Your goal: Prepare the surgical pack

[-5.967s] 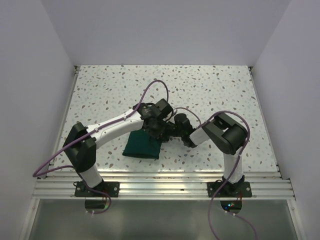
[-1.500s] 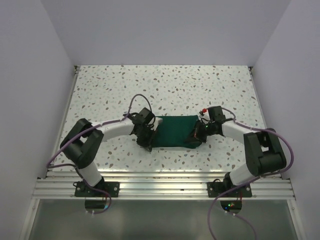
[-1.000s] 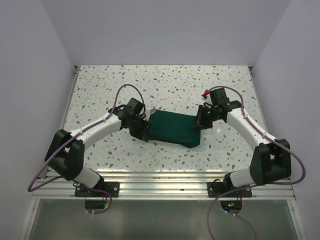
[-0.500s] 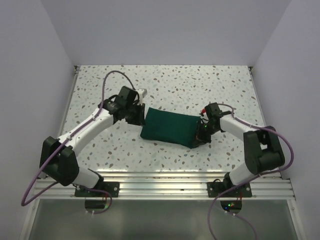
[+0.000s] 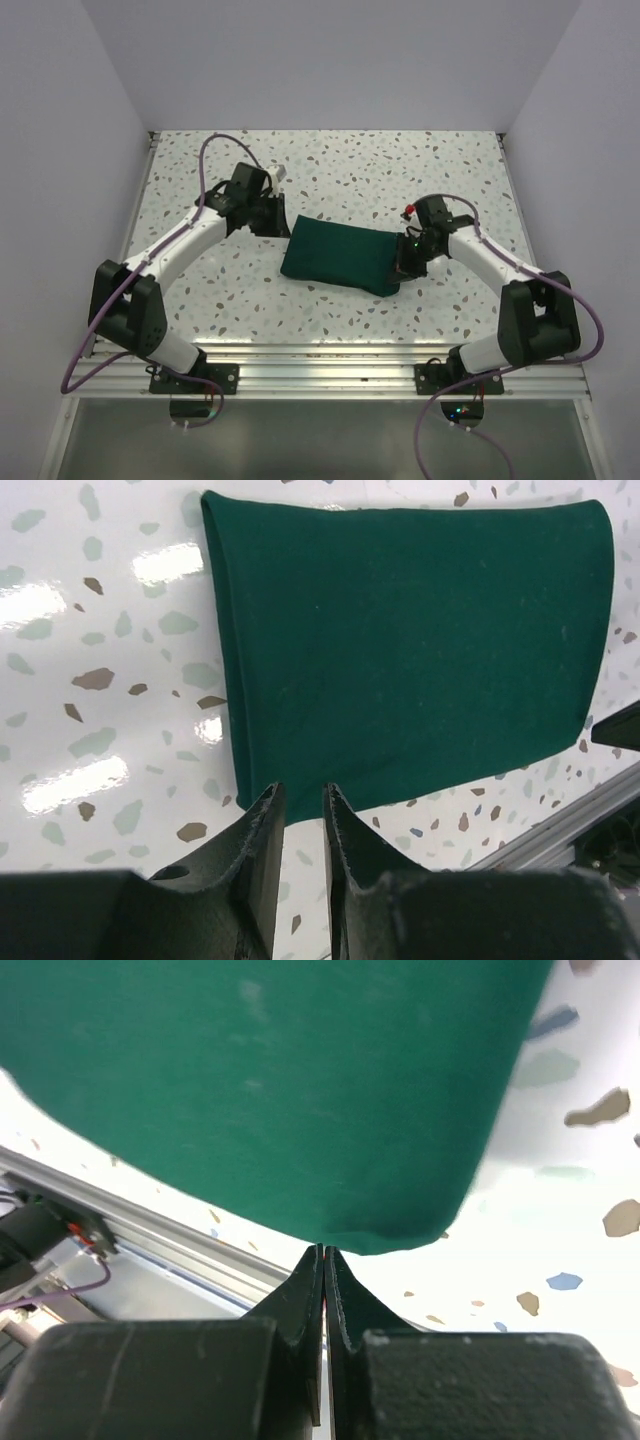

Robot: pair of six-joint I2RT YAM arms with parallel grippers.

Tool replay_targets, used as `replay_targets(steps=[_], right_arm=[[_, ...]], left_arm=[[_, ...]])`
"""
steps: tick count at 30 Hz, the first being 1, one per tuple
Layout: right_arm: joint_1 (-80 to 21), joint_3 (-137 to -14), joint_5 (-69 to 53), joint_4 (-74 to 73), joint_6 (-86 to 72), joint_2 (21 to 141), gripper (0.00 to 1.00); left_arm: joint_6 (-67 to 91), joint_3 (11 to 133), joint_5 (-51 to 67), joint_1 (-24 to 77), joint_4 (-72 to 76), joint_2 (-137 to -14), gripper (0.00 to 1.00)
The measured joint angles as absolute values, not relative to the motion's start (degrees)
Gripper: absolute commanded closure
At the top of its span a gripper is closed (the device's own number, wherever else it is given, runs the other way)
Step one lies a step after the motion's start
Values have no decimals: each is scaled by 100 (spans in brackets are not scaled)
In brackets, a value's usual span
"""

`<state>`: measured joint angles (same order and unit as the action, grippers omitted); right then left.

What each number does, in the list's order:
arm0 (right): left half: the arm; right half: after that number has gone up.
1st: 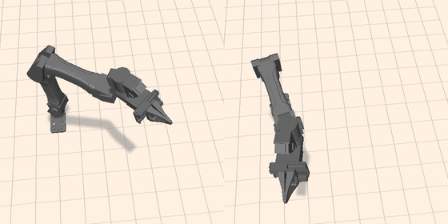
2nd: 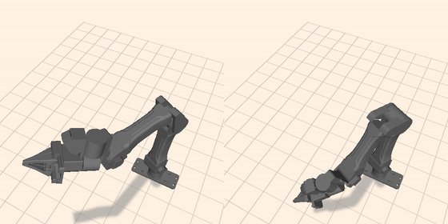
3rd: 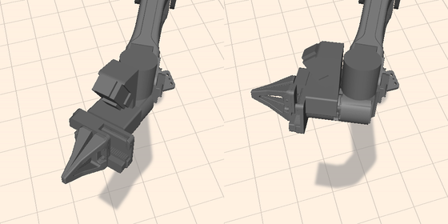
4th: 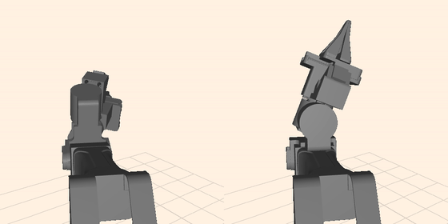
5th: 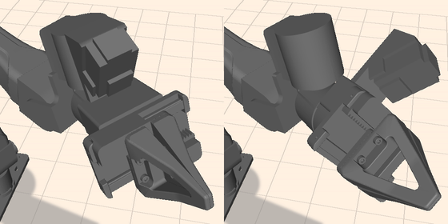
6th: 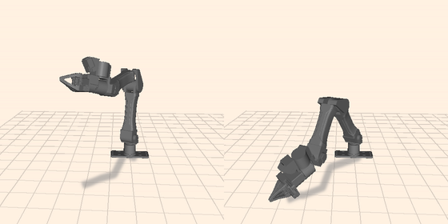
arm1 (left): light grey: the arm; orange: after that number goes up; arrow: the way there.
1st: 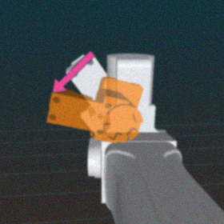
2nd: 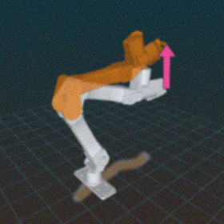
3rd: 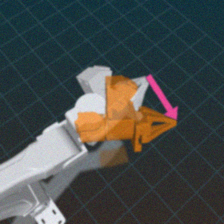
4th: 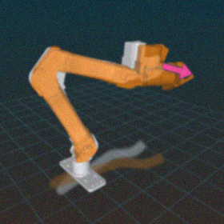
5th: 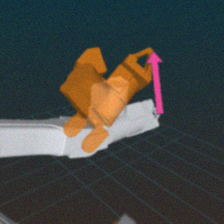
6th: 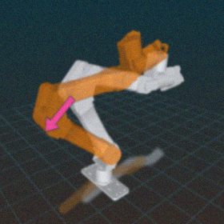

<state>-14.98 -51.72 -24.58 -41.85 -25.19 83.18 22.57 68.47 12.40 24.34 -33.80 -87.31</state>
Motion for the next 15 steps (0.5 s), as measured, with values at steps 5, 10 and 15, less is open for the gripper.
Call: replay_targets(steps=[5,10,15], right_arm=[[-1498,-5273,-2565,-4040,-2556,8374,100],[-1498,-4932,-2720,-3365,-2711,8984,100],[-1457,-4578,-3015,-2941,-2851,9336,100]], left_arm=[[2370,6530,1699,2434,-3044,-8733,75],[2456,6462,1970,2434,-2624,-9131,76],[2464,6517,1813,2425,-2495,-10012,79]])
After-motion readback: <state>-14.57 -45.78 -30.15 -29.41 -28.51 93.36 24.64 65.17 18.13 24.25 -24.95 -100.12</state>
